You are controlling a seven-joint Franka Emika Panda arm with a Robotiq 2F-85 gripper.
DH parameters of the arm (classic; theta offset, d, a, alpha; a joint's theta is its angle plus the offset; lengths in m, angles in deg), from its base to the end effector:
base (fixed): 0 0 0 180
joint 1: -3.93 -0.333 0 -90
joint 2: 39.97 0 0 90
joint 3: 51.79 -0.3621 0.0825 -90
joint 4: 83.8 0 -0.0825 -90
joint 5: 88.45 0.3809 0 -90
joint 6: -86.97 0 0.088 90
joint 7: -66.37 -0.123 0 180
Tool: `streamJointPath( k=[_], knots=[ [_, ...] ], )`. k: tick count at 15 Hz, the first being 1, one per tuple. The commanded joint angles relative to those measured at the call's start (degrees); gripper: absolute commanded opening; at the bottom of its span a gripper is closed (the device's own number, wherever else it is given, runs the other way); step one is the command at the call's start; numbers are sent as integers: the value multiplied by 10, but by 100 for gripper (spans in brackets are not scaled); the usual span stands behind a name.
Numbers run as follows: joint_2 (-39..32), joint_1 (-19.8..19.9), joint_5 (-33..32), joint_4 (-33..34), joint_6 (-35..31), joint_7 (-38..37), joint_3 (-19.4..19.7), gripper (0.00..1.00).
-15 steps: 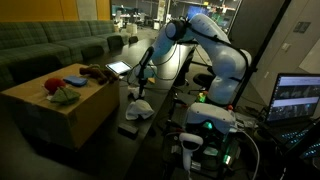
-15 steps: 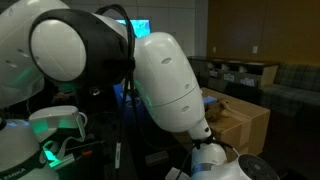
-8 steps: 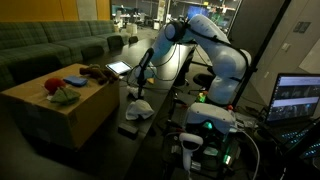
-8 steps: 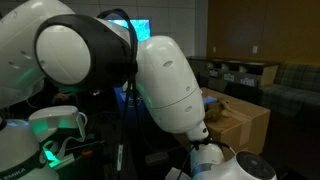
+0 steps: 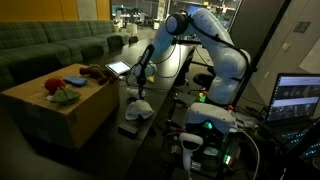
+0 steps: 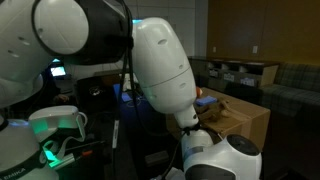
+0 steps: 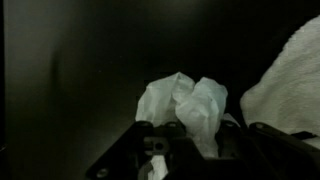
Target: Put the objects on the table on to the box and the objects on the box on to the table
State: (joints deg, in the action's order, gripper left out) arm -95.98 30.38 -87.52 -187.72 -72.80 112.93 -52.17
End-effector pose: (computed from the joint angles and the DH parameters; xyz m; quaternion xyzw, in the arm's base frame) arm 0.5765 -0.2829 0.0143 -0.9856 -0.1689 -0.0022 0.0053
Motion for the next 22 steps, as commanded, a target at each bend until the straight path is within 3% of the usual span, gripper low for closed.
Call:
streamJointPath(
  k=[1,6,10,16,19,22],
  knots=[
    [95,-52,-27,-109,-13,-74,33,13],
    [197,-139,-82,-203,-11,-199,91,13],
    [287,-225,-155,-264,-9,-328,164,13],
    [395,-328,-299,-279,11,-510,249,13],
    [429,-349,-383,-256,27,-601,250,12],
    [451,-343,-449,-226,40,-675,214,13]
  ],
)
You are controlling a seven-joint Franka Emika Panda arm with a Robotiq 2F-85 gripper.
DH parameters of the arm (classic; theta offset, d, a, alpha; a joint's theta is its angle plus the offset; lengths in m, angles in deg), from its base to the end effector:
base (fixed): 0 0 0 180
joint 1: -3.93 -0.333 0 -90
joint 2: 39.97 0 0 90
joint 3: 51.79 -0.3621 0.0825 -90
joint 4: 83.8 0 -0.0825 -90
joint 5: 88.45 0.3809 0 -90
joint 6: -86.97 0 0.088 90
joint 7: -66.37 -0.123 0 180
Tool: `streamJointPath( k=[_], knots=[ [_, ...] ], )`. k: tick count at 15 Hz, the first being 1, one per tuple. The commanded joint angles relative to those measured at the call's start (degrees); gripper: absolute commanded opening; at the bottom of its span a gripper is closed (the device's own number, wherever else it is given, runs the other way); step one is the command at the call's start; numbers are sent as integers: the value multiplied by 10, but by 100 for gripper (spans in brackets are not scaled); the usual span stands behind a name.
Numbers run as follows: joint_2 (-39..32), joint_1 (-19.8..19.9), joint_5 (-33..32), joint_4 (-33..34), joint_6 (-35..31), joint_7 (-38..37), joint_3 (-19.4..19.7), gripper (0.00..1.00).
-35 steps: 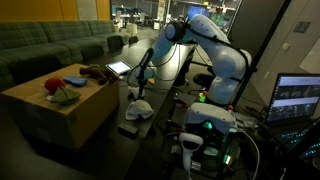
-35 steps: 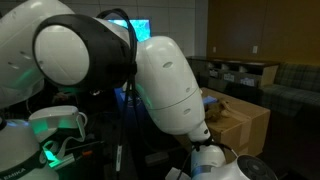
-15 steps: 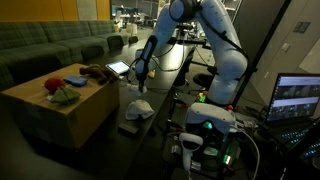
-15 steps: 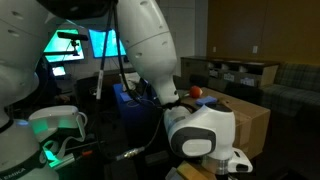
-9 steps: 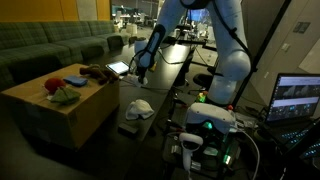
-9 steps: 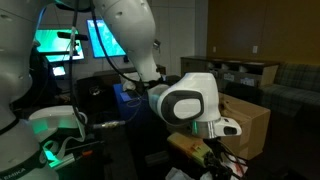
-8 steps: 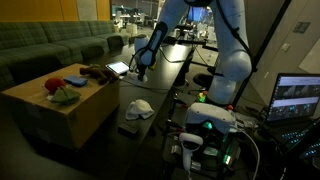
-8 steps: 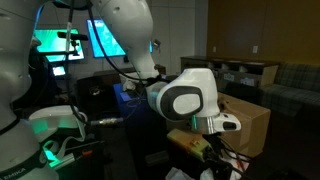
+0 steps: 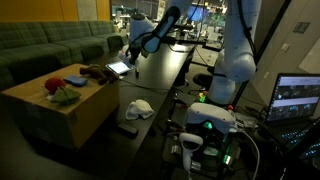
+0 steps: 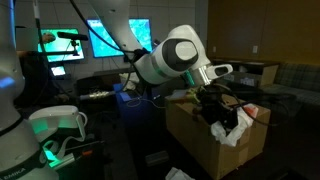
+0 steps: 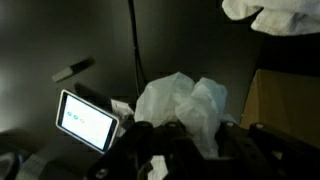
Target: Put the objects on the table on to the box and the objects on the box on to the table
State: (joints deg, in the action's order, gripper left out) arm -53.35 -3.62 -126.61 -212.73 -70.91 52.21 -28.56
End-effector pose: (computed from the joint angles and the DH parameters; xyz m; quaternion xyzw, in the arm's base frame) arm 0.5599 -0.1294 0.3243 0.9693 0.0443 0.1218 0.2091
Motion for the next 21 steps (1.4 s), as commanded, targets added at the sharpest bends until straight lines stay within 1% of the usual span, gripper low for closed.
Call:
streamJointPath(
  k=[1,2,3,4,7,10,16,21],
  knots=[
    [25,-1,-75,35,21,-88,-34,12],
    [21,2,-81,48,20,-99,-53,13],
    [18,-27,-81,58,14,-106,-34,12],
    [9,-32,-87,74,13,-119,-43,13],
    [-7,-54,-82,108,1,-124,-54,12],
    [-38,-72,-77,148,-12,-125,-68,13],
    [-105,-87,-69,222,-63,-117,-86,13],
    [-176,-72,-43,292,-108,-88,-120,13]
  ],
)
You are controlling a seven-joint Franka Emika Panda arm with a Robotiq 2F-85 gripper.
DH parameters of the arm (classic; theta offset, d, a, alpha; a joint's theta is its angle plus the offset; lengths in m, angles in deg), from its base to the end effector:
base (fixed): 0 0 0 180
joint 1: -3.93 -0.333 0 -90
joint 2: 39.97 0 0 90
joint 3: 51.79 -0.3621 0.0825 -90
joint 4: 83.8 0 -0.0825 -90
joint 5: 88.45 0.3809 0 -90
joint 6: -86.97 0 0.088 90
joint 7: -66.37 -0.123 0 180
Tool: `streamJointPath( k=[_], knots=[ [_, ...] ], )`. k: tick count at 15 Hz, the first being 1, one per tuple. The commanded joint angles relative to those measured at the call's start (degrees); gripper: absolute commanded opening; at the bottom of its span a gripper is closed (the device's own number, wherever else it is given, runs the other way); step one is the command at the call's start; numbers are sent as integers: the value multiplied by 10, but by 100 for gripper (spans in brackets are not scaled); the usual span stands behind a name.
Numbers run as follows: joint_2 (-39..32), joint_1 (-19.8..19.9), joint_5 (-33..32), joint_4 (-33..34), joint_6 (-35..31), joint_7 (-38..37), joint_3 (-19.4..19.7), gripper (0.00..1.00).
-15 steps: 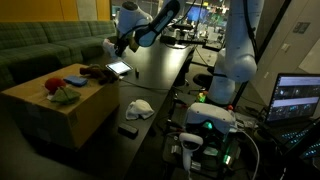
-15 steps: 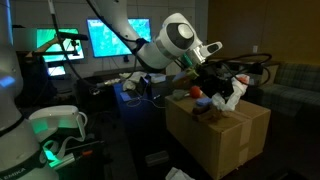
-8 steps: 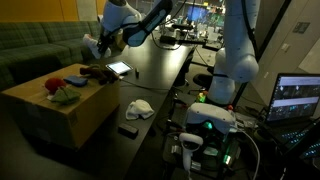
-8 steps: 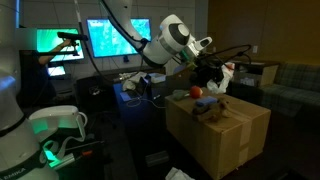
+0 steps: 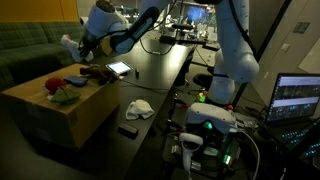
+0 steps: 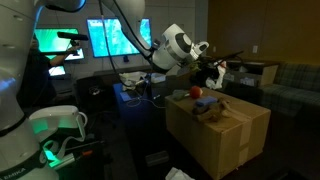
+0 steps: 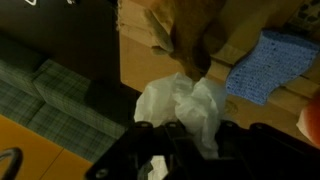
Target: Put the objects on the table on to the box and the objects on the box on to the table
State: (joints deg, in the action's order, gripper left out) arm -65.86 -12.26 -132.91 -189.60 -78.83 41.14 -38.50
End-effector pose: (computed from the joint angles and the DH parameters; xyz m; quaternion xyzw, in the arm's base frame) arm 0.6976 0.0938 0.3701 0.9191 0.1709 0.3126 0.1683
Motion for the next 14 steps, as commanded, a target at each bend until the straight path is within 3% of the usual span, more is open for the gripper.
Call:
streamJointPath(
  k=[1,9,10,14],
  knots=[
    [-63,18,26,74,-33,25,-27,13],
    [-198,91,95,225,-16,92,-103,13],
    [-212,84,144,240,-14,131,-89,13],
    [-263,101,230,301,13,214,-94,13]
  ],
)
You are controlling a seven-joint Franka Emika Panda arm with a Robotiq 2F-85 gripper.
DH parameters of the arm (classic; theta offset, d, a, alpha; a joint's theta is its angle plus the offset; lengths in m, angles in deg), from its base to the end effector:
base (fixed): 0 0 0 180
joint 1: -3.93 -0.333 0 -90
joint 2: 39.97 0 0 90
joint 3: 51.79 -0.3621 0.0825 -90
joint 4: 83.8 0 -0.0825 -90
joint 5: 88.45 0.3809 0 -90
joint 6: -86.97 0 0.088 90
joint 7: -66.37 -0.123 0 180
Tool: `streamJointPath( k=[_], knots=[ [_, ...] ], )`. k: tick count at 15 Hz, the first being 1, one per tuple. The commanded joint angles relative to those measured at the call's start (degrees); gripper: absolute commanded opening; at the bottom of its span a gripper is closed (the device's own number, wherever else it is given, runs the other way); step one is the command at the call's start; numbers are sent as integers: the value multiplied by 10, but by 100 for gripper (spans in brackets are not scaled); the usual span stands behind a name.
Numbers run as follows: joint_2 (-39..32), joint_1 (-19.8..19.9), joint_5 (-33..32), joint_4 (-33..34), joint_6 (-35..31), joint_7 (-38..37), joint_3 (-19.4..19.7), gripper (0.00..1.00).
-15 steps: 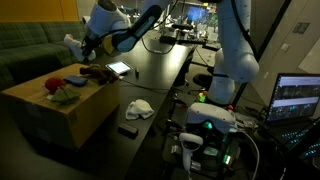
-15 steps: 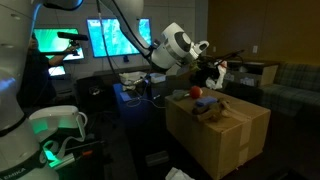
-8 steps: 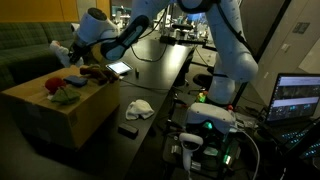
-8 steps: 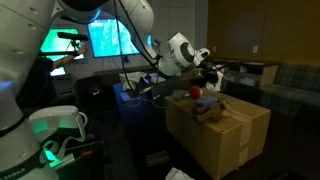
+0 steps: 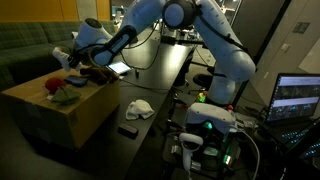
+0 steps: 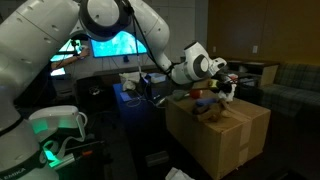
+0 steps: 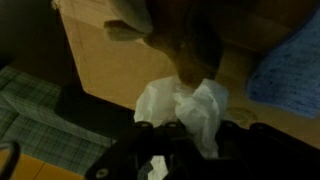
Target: Put the objects on the table on to the box and the objects on the box on to the table
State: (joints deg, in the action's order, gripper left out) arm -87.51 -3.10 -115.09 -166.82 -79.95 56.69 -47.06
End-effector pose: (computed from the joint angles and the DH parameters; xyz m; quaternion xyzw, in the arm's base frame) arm 0.8024 0.0766 0.2799 0.9295 0.1588 0.3136 0.1117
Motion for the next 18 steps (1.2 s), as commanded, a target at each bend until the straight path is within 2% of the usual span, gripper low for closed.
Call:
streamJointPath(
  k=[1,2,3,5,10,13,18],
  knots=[
    [-57,11,65,87,33,75,-10,13],
    [-66,9,74,98,42,85,-7,14],
    [-65,12,82,105,51,98,-10,39],
    [-68,10,90,114,62,114,-10,43],
    [-51,7,94,116,69,134,-10,81],
    [-40,7,92,111,64,136,-7,100],
    [5,12,94,61,85,140,-9,100]
  ],
)
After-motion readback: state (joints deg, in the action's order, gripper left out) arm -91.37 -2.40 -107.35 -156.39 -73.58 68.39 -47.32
